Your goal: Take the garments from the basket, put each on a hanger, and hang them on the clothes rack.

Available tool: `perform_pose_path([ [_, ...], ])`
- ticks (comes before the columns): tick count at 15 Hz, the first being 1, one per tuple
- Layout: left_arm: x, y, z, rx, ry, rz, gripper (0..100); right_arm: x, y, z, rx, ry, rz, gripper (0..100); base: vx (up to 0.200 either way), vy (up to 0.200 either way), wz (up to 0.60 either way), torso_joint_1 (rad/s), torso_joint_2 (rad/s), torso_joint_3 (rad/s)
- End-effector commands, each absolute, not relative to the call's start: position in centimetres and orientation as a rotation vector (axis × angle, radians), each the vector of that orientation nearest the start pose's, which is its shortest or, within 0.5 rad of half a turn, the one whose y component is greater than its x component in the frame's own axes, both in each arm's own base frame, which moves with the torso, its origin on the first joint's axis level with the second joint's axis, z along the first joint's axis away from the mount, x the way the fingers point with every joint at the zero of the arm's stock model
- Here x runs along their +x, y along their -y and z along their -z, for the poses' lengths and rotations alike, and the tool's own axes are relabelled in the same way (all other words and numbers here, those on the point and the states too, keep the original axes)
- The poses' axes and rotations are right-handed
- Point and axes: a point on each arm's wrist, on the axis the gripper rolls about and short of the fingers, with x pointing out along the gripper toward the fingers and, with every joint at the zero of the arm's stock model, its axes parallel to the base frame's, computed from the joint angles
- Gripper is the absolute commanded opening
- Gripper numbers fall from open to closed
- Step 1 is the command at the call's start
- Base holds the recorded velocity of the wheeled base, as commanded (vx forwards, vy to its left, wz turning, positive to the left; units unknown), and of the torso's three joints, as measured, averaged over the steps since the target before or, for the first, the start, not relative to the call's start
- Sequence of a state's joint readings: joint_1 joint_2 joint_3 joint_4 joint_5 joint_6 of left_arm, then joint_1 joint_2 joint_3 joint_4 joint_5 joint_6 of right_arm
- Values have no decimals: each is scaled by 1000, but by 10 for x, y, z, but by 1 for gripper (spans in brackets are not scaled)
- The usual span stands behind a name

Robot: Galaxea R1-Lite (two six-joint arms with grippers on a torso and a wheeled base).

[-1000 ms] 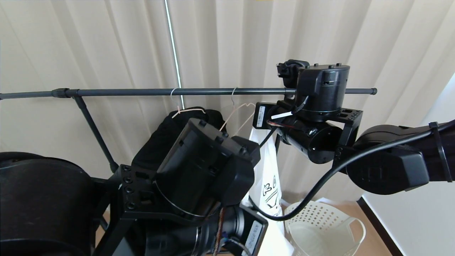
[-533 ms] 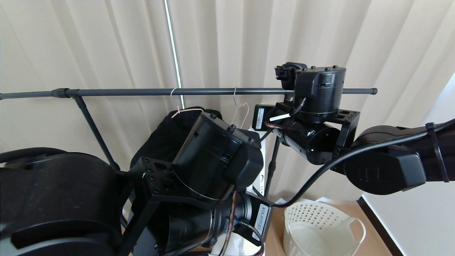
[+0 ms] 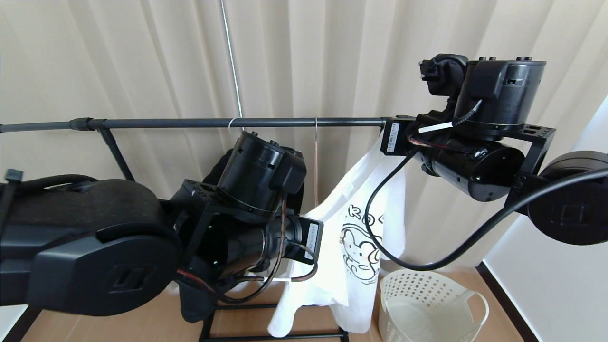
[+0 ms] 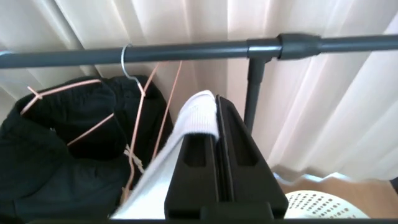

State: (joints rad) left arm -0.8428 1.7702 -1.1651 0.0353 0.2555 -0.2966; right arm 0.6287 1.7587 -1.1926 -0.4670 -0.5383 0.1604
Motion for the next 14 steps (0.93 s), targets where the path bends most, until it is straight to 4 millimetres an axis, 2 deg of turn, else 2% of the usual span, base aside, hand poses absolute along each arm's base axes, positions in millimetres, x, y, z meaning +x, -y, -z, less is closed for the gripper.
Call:
perform_pose_path([
  [1,241,249,-182,69,-638,447,0,275,-187,-260,105,-77,-88,0,0,0,0,0,0,0],
  [5,254,251,-187,58,-613,430,0,275,-187,-261,93,-74,-86,0,0,0,0,0,0,0],
  [6,254,251,-187,63,-609,432,100,276,-186,-260,85,-73,-83,0,0,0,0,0,0,0],
  [11,257,248,-191,51,-596,423,100,291,-167,-257,56,-73,-12,0,0,0,0,0,0,0],
  [14,265,246,-189,46,-596,404,100,290,-164,-261,61,-59,-6,0,0,0,0,0,0,0],
])
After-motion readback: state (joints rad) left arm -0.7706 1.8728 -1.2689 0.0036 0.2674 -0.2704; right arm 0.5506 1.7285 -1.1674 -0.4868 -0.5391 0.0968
